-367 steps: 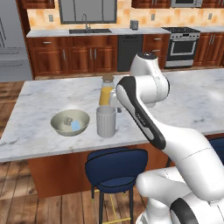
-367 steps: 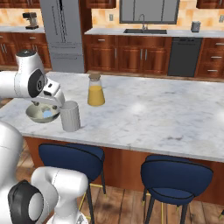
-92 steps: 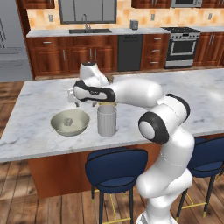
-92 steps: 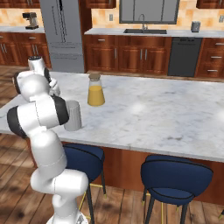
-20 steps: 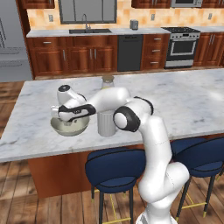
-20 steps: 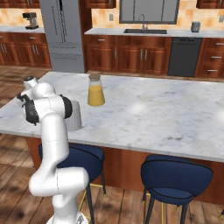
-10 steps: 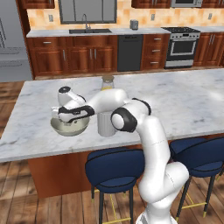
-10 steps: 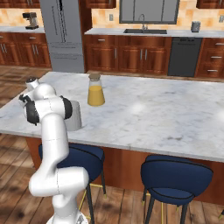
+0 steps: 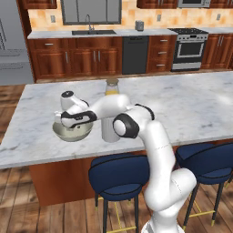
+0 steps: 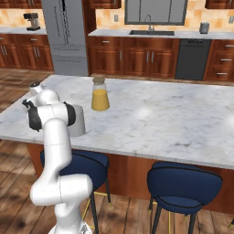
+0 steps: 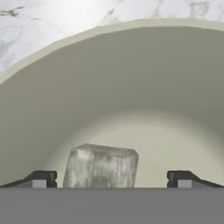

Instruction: There are two ice cubes in the ice bowl. Place both ice cubes in the glass cup.

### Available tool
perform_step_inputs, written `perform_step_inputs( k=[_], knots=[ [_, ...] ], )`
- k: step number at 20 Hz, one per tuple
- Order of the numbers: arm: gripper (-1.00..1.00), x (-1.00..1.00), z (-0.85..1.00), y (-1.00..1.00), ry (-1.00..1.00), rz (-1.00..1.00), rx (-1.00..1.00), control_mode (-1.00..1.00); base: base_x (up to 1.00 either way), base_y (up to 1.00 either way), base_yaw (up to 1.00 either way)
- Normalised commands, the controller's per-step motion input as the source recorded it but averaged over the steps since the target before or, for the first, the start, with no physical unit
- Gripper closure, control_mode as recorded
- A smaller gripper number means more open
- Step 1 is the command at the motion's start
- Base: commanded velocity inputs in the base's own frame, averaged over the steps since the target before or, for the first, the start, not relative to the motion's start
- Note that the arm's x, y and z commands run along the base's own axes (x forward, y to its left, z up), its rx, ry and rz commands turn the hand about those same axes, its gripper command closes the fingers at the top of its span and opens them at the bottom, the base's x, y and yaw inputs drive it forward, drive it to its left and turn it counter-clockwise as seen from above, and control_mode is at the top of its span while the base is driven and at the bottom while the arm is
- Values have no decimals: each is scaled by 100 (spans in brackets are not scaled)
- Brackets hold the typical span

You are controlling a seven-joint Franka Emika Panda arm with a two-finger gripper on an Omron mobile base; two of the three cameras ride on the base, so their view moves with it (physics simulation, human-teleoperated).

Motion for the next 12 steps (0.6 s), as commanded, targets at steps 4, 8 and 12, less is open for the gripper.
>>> perform_step_inputs(
  k=[4,8,12],
  knots=[
    [-100,18,-14,4,0,-3,0,-100,0,0,0],
    [-100,6,-15,7,0,-2,0,-100,0,0,0],
    [100,0,-7,4,0,-2,0,-100,0,0,0]
  ],
)
